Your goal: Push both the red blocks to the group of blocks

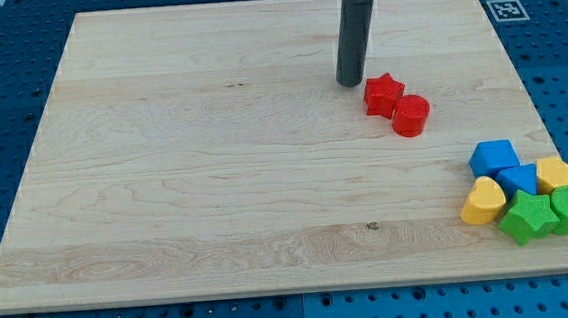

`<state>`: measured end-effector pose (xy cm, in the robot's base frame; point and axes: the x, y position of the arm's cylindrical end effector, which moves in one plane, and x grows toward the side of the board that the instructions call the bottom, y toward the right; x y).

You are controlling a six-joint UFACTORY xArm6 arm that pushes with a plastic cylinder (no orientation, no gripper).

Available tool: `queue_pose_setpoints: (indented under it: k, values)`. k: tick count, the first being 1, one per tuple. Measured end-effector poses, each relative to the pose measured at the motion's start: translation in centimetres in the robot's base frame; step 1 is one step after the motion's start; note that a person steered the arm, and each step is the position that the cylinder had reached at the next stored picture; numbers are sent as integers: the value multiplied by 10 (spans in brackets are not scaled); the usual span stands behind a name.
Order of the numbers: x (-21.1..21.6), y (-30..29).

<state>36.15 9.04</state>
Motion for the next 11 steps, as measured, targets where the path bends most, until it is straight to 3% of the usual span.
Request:
queue_pose_setpoints:
  k: [4,7,9,11]
  values:
    - [70,74]
    - [83,144]
    - [35,94]
    - [53,2]
